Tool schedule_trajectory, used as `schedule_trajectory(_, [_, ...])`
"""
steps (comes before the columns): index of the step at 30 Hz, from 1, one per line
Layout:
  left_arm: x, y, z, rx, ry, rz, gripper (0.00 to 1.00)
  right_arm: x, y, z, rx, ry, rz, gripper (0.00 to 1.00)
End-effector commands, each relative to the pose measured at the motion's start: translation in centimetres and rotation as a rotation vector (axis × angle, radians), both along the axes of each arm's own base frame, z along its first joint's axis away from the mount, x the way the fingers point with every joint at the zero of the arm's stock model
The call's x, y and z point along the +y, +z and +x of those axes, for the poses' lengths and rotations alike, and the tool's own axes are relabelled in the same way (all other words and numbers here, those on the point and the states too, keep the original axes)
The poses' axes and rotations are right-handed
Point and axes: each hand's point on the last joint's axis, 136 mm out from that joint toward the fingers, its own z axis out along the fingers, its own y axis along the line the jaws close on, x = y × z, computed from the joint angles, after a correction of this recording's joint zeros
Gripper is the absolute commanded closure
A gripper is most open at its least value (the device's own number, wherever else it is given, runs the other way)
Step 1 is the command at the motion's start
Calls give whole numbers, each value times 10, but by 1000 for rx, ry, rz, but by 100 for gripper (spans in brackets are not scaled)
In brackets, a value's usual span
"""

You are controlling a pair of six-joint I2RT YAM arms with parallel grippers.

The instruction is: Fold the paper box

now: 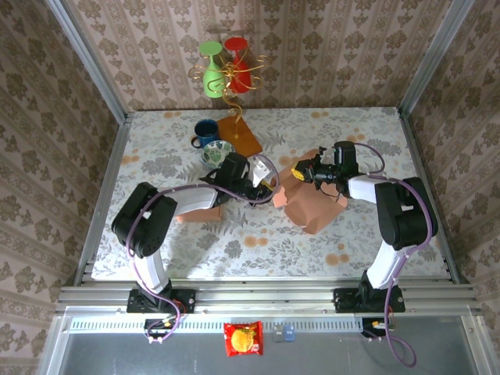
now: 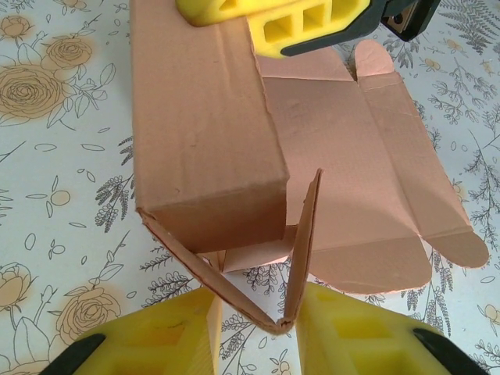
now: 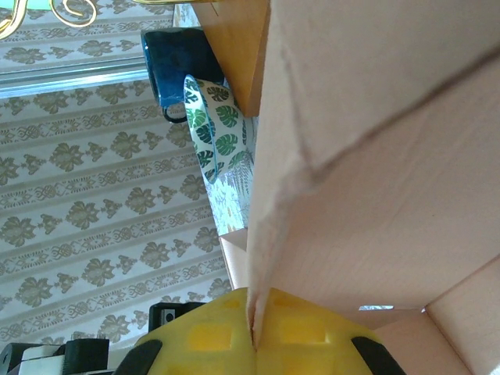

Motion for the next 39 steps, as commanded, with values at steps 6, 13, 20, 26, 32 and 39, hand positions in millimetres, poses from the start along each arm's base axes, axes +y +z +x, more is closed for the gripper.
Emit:
schedule_trajectory(6, [-15, -2, -4, 18, 6, -16, 70, -1, -4, -2, 23, -39, 1, 100])
schedule_trajectory(13, [-14, -10, 7, 22, 118, -1, 66, 0, 10, 1, -12, -77, 32, 100])
schedule_trajectory(20, [-12, -14, 17, 28, 206, -15, 64, 0, 19, -2, -47, -116, 88, 100])
schedule_trajectory(26, [-9, -18, 18, 11, 273, -4, 63, -1, 28, -6, -75, -146, 113, 100])
schedule_trajectory(32, [-3, -27, 23, 5, 351, 12, 61, 3, 18, -11, -69, -182, 154, 100])
schedule_trajectory(39, [-3, -33, 28, 0, 391, 8, 59, 7, 6, -14, -58, -194, 153, 100])
